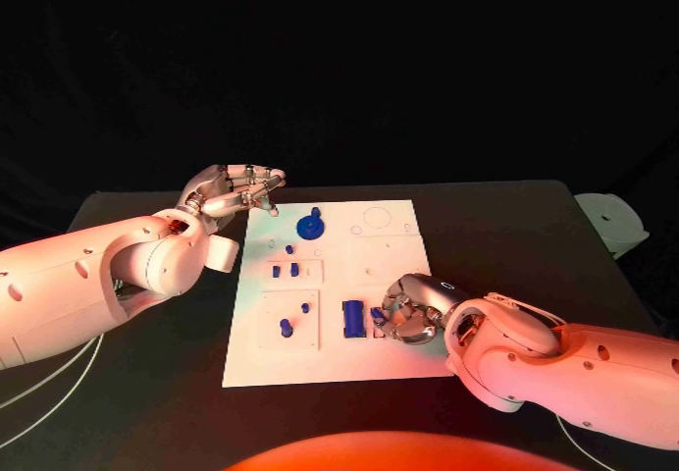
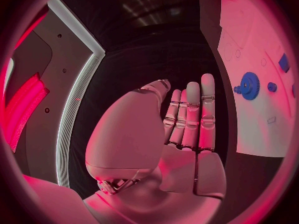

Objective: Assemble the parts on the task board

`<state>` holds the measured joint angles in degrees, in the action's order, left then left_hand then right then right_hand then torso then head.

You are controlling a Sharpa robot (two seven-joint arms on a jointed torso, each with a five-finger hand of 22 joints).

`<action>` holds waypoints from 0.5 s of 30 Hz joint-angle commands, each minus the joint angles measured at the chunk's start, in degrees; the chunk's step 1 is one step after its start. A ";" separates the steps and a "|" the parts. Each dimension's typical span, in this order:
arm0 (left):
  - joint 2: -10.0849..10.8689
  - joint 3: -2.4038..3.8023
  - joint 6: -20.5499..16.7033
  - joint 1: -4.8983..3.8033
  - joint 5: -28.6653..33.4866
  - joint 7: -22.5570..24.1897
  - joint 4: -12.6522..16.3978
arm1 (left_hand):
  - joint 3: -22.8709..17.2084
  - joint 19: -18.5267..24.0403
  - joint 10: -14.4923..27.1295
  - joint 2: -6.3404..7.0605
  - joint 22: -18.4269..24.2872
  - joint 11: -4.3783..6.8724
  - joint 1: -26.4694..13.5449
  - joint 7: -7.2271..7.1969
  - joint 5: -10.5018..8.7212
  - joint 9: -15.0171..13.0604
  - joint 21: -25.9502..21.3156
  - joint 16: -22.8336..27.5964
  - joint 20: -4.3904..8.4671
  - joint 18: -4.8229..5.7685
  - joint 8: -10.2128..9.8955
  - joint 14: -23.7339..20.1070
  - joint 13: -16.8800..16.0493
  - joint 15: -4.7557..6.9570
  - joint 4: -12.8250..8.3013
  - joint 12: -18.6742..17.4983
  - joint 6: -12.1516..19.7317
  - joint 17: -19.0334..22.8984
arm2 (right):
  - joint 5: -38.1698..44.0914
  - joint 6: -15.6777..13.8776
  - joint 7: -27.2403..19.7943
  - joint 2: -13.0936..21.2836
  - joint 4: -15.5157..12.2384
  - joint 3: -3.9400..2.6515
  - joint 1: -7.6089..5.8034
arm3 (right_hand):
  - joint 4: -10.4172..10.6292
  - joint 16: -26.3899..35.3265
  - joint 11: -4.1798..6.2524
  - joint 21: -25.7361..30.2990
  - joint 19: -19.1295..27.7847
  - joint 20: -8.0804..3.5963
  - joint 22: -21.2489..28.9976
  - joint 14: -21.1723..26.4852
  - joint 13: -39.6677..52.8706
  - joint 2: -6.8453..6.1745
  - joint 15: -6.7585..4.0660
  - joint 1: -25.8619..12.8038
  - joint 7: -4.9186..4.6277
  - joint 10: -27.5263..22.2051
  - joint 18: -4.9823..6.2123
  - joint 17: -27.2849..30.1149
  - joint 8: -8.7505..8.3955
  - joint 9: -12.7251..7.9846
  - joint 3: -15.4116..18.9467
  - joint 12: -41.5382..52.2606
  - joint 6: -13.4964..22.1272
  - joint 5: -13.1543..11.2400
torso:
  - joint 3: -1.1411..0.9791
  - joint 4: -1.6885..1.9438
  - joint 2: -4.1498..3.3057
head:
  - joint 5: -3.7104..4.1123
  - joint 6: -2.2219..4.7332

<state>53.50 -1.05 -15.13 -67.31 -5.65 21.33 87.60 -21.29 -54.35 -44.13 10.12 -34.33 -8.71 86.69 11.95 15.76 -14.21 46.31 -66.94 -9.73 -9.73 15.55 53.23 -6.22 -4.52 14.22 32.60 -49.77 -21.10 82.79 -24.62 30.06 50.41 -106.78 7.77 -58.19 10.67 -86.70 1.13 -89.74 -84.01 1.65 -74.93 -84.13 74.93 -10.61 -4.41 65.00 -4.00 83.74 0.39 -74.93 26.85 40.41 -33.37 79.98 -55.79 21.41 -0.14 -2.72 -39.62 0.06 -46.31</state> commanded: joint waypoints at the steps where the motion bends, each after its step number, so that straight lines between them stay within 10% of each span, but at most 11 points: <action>1: -0.12 0.04 1.04 -0.03 0.19 0.21 0.19 | -0.27 0.41 0.35 -0.07 -0.07 -0.09 -0.27 -0.05 0.09 -0.07 -0.24 -0.28 0.05 -0.79 0.33 -0.41 0.05 -0.11 -0.02 0.18 0.37 0.05 | -0.17 1.65 -0.14 -0.27 0.05 0.05 0.09 | 0.63 -0.08 0.22 -0.26 -5.99 -0.25 -15.07 -4.48 8.39 0.07 -0.47 -0.83 1.21 1.31 -0.39 -7.76 0.18 -0.16 0.24 0.29 -1.63 -0.42 | -0.01 0.02 0.00 | 0.02 -0.03; 15: -0.02 0.04 1.08 -0.03 0.14 0.04 0.22 | -0.40 0.42 0.43 -0.10 -0.08 -0.09 -0.24 -0.07 0.11 -0.08 -0.23 -0.28 0.05 -0.79 0.38 -0.44 0.07 -0.11 -0.11 0.19 0.38 0.07 | -0.18 2.10 0.00 -0.44 -0.05 0.05 0.08 | 4.48 -0.19 0.20 -0.26 -5.99 -0.28 -15.07 -4.53 9.06 1.02 -0.47 -6.37 1.20 1.73 -0.39 -7.99 0.17 -0.43 3.31 1.08 -2.45 1.77 | -0.02 0.01 0.02 | 0.09 -0.17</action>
<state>53.55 -1.05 -15.03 -67.31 -5.65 21.17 87.64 -21.44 -54.35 -44.13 10.12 -34.33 -8.71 86.69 11.95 15.76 -14.20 46.31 -66.94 -9.73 -9.73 15.55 53.23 -6.22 -4.52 14.07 32.60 -49.77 -21.10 82.58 -23.78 30.44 50.24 -106.50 7.80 -58.19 14.95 -86.70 1.12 -89.74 -84.01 1.65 -74.92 -83.92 74.92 -9.43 -4.62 59.19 -2.38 83.74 0.39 -74.92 27.28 40.08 -30.03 80.71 -58.24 22.98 -0.14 -2.72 -39.59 0.12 -46.44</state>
